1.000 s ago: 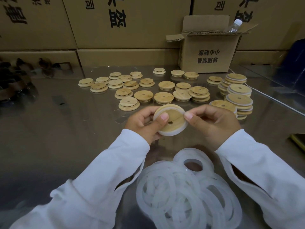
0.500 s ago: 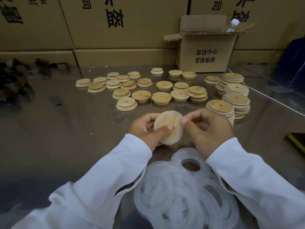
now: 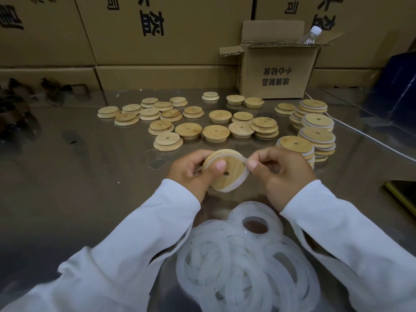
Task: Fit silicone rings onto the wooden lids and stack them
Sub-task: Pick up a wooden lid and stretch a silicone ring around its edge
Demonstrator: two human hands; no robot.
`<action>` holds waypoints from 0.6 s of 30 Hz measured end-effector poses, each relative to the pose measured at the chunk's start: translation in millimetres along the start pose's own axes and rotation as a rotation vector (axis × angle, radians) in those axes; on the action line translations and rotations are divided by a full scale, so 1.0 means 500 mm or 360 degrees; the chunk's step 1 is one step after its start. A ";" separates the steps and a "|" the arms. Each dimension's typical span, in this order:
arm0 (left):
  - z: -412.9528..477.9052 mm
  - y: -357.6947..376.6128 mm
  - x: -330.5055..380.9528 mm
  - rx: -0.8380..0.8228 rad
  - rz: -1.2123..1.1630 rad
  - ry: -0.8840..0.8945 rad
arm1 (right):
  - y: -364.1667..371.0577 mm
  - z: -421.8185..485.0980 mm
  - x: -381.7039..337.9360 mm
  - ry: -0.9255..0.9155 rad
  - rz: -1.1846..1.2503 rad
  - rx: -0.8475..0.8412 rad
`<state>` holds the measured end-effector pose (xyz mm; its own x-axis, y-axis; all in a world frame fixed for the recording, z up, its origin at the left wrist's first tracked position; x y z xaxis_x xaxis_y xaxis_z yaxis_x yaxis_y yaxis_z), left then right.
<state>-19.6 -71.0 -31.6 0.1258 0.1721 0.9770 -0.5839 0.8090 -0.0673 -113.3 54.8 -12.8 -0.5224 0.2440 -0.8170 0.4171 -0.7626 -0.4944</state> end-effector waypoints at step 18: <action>-0.003 0.012 -0.005 0.0177 -0.0145 -0.0062 | 0.027 -0.020 -0.001 -0.0017 0.0095 0.0350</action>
<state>-22.2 -65.7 -35.0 0.1524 0.0769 0.9853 -0.6570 0.7527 0.0429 -99.9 50.2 -22.1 -0.5102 0.1892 -0.8390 0.2757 -0.8880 -0.3680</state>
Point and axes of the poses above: each hand's wrist, its own z-axis towards the middle knuckle, its own y-axis out of the palm, x = y × z, the point moved 1 cm from there along z, towards the middle knuckle, and after that the axes turned 1 degree about -x, right-handed, at the moved point
